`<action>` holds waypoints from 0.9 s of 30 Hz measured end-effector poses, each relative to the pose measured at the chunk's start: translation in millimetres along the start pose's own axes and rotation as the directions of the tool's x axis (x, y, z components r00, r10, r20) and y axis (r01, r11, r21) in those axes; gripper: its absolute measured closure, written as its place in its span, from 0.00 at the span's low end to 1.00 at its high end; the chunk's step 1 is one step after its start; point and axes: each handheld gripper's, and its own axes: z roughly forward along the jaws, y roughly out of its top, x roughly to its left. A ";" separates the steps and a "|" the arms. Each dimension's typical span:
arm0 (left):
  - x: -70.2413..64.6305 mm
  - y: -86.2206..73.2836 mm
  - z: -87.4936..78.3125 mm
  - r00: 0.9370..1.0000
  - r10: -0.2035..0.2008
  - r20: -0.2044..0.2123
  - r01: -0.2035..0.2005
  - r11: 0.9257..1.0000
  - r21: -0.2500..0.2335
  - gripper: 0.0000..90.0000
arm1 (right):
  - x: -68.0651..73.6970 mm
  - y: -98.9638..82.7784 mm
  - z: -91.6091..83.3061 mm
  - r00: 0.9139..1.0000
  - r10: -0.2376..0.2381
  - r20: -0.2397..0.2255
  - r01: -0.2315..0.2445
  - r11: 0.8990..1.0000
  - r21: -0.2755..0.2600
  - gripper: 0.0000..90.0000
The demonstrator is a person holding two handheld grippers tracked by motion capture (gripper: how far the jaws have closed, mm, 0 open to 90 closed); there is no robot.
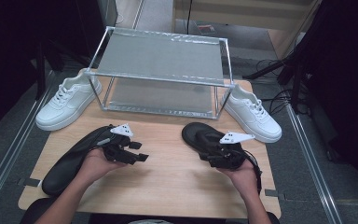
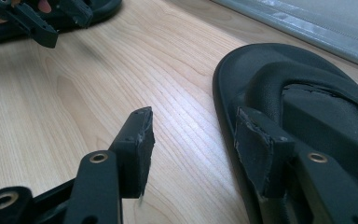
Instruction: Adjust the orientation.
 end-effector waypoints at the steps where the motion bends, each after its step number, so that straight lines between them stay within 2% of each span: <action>1: -0.3 0.0 -0.3 1.000 0.004 -0.004 -0.004 1.000 -0.001 0.43 | 0.4 0.1 0.0 1.000 -0.003 -0.001 0.003 1.000 0.001 0.53; 10: -1.1 0.2 -4.0 1.000 0.019 0.005 -0.019 1.000 0.002 0.43 | 1.3 0.1 2.1 1.000 -0.013 -0.007 0.013 1.000 0.007 0.53; 17: -3.0 -2.7 -12.2 1.000 0.026 -0.006 -0.026 1.000 0.001 0.43 | 1.5 3.6 6.1 0.999 -0.027 -0.021 0.028 1.000 0.009 0.53; 20: -1.5 -5.7 -16.4 1.000 0.004 0.010 -0.004 1.000 -0.006 0.43 | 1.6 5.8 9.3 0.999 -0.034 -0.028 0.035 0.999 0.013 0.53; 27: -0.8 -11.1 -27.6 1.000 -0.008 -0.002 0.008 1.000 -0.013 0.44 | 2.0 10.0 15.1 0.997 -0.045 -0.056 0.046 0.999 0.003 0.53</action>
